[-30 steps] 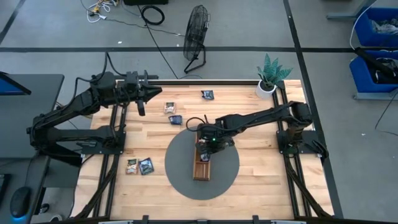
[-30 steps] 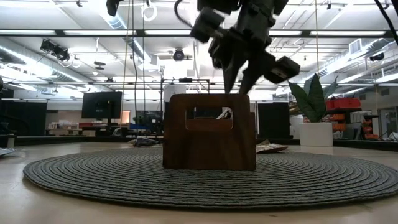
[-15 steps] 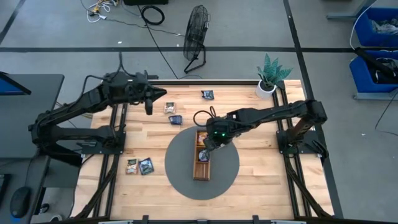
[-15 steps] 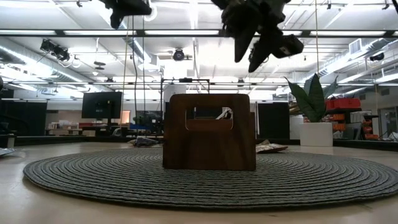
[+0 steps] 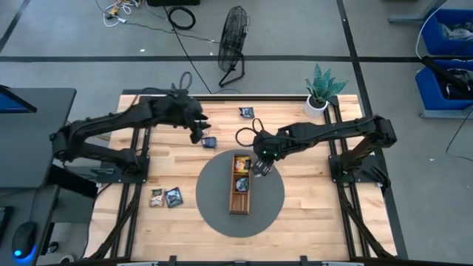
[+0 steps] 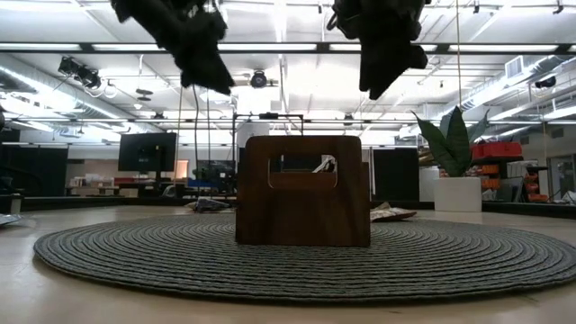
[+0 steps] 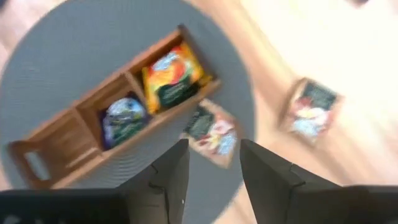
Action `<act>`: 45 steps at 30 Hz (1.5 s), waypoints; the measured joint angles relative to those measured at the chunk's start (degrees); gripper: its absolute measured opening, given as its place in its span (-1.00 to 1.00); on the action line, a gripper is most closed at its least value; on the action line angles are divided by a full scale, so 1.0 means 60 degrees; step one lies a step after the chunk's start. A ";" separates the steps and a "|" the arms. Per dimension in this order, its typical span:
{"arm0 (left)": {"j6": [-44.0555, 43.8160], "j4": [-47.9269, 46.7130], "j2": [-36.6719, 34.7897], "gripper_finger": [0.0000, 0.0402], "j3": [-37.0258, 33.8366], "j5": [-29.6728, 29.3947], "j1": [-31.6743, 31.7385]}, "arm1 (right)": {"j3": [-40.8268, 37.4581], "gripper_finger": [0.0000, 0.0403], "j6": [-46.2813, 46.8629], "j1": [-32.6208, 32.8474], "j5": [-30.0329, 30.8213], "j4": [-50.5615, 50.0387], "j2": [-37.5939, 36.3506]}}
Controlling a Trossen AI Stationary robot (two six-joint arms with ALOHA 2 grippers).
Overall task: Pick & Place Tea
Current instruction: Put the purple tea bag into the middle section of the wooden organizer
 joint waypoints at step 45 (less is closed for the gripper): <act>0.2266 -0.0592 0.4920 -0.10 -0.0015 -0.1415 -0.1180 | 0.0000 -0.25 -0.1680 -0.1025 0.1412 0.0131 -0.1327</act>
